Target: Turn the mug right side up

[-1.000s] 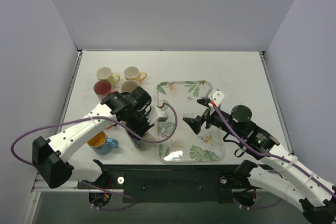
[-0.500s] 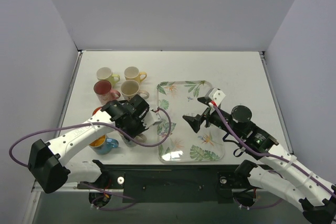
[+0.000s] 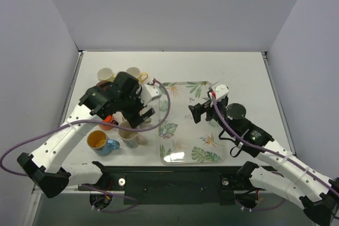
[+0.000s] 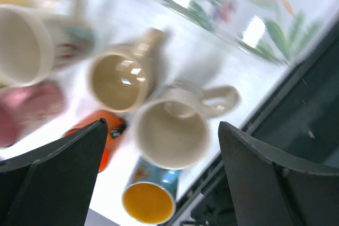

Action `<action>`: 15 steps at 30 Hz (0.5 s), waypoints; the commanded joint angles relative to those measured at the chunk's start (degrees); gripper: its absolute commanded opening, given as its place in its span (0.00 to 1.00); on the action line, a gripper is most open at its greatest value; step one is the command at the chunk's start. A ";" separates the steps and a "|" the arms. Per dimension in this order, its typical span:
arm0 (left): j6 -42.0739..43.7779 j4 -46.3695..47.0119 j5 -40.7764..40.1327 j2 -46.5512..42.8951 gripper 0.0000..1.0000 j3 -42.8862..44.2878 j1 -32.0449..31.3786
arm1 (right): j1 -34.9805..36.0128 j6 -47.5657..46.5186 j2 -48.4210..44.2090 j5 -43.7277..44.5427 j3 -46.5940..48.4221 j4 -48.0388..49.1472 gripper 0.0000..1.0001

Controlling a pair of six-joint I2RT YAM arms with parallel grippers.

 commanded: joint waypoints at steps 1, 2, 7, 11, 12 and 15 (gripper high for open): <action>-0.21 8.91 -5.02 -1.01 0.97 10.11 10.33 | -1.88 6.42 4.23 21.54 0.87 3.12 0.93; -1.26 10.34 -4.94 -0.39 0.97 10.92 15.84 | -3.62 10.27 5.81 27.83 1.22 1.99 0.94; -8.03 30.33 -5.02 3.84 0.97 8.49 34.15 | -17.95 24.88 8.63 33.26 -0.35 -2.50 0.95; -13.21 44.86 -1.18 4.63 0.97 0.49 47.16 | -27.97 30.26 11.09 36.15 -3.87 -3.29 0.94; -15.48 47.16 -0.20 5.33 0.97 -0.49 50.92 | -29.29 30.26 11.79 38.25 -4.83 -3.21 0.94; -19.19 56.81 0.77 6.91 0.97 -6.36 57.80 | -29.75 28.77 13.64 46.50 -6.06 -1.98 0.94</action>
